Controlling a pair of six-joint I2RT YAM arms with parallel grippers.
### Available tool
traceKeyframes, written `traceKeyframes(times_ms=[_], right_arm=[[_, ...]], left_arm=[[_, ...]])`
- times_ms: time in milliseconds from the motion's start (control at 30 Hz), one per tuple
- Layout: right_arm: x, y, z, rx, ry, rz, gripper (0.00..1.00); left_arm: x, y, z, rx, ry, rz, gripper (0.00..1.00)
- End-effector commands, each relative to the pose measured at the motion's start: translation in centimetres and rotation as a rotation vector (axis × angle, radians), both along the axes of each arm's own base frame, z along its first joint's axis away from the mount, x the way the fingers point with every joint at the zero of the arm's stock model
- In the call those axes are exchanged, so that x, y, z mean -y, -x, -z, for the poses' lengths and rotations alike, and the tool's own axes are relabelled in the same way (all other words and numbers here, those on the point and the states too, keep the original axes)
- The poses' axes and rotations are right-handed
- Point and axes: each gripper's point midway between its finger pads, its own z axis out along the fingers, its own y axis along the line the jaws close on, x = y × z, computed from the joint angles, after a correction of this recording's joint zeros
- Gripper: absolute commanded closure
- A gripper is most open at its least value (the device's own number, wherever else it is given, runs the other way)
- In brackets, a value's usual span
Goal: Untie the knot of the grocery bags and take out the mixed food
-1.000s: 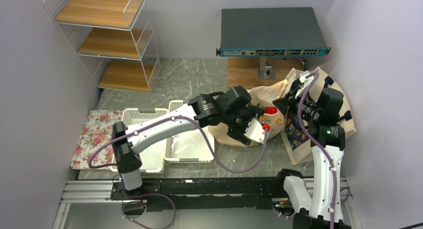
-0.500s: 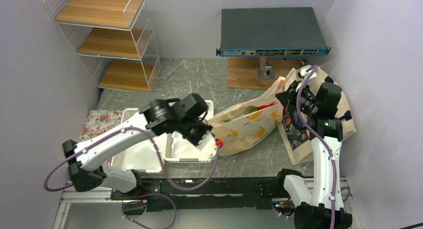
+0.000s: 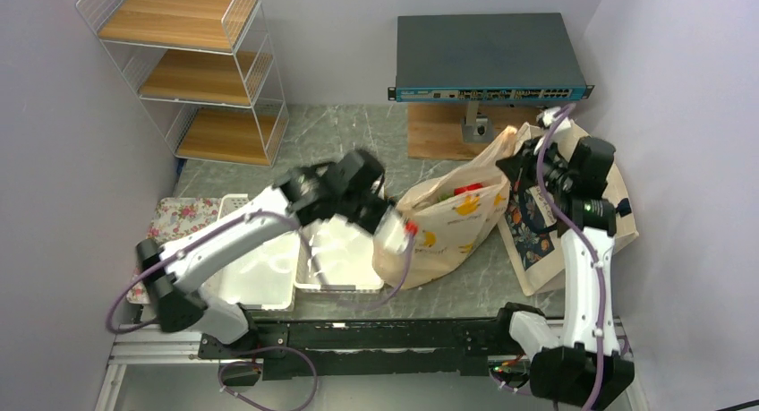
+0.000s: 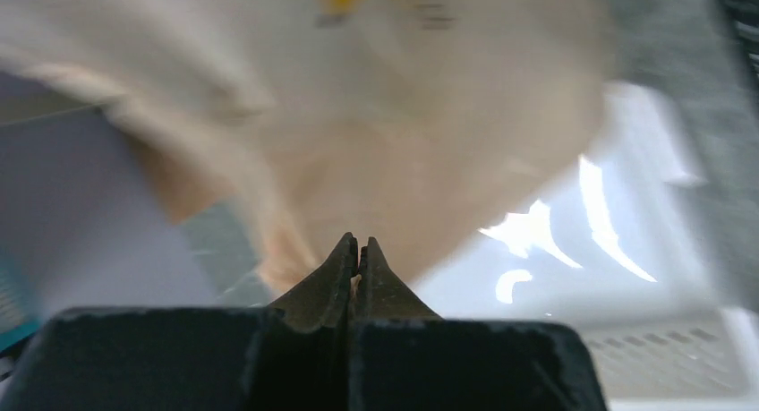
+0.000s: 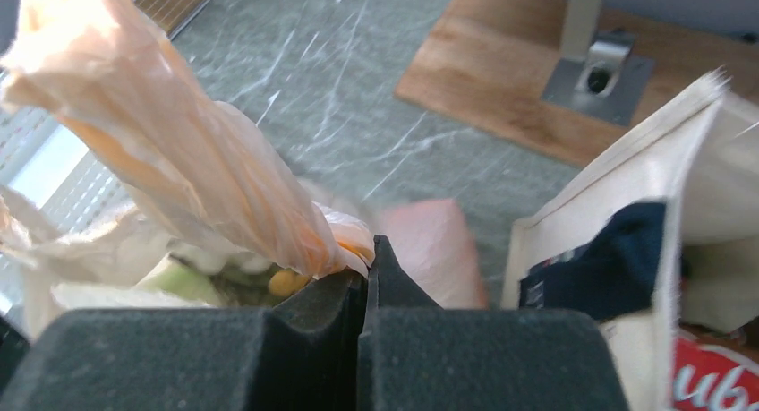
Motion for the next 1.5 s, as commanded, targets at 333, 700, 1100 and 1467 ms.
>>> traceKeyframes(times_ms=[333, 700, 1100, 1467], right_arm=[[2.9, -3.8, -9.6, 0.199, 0.053, 0.073, 1.00], [1.2, 4.3, 4.0, -0.108, 0.129, -0.017, 1.00], [-0.7, 5.1, 0.0, 0.021, 0.068, -0.071, 1.00], [-1.5, 4.9, -0.2, 0.017, -0.022, -0.073, 1.00]], left_arm=[[4.4, -4.6, -10.7, 0.059, 0.245, 0.054, 1.00], [1.0, 6.1, 3.6, -0.124, -0.046, 0.272, 1.00], [4.2, 5.2, -10.4, -0.226, 0.268, 0.054, 0.13], [11.4, 1.9, -16.4, -0.110, 0.527, 0.070, 0.34]])
